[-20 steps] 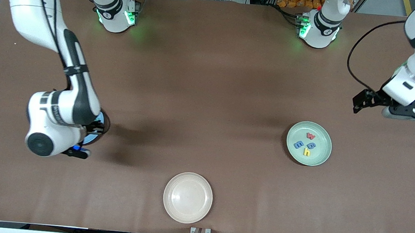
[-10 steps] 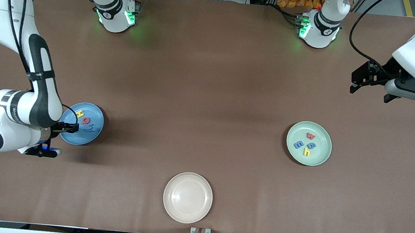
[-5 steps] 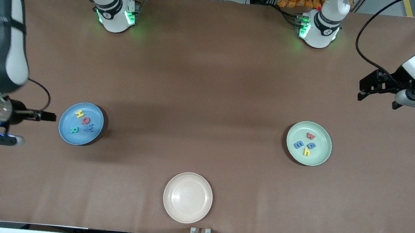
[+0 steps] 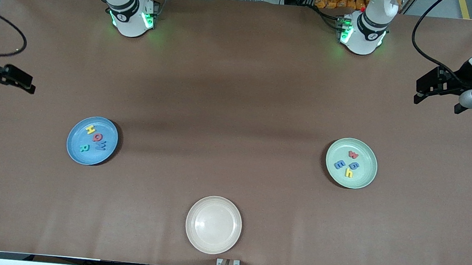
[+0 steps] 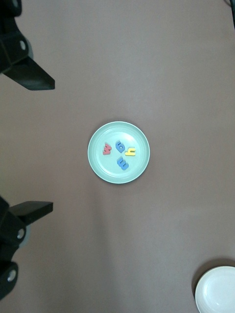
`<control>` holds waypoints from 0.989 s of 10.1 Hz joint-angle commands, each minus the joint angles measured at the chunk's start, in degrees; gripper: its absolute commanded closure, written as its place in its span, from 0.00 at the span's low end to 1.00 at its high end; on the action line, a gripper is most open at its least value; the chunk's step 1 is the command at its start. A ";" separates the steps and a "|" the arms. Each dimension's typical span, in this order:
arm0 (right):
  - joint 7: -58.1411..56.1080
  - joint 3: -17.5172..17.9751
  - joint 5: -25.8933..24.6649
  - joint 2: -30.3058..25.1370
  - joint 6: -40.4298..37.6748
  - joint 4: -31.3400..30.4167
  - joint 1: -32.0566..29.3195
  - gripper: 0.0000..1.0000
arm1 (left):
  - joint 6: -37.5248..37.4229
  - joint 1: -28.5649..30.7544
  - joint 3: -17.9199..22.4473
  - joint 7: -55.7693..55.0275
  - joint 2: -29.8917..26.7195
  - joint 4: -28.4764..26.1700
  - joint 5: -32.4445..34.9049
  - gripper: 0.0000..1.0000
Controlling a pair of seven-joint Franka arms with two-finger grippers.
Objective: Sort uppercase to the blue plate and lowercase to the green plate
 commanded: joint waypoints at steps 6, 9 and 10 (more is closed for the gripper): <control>0.59 -0.39 0.55 -5.77 1.01 -2.27 0.57 0.00 | -1.29 0.24 -0.33 1.23 -0.61 0.44 1.13 0.00; 0.41 -0.47 0.55 -5.50 0.67 -1.20 0.47 0.00 | -1.29 0.24 -0.33 1.14 -0.61 0.44 1.30 0.00; 0.58 -1.00 -0.14 -5.24 0.66 -0.67 2.40 0.00 | -1.29 0.24 -0.33 1.06 -0.53 0.44 1.30 0.00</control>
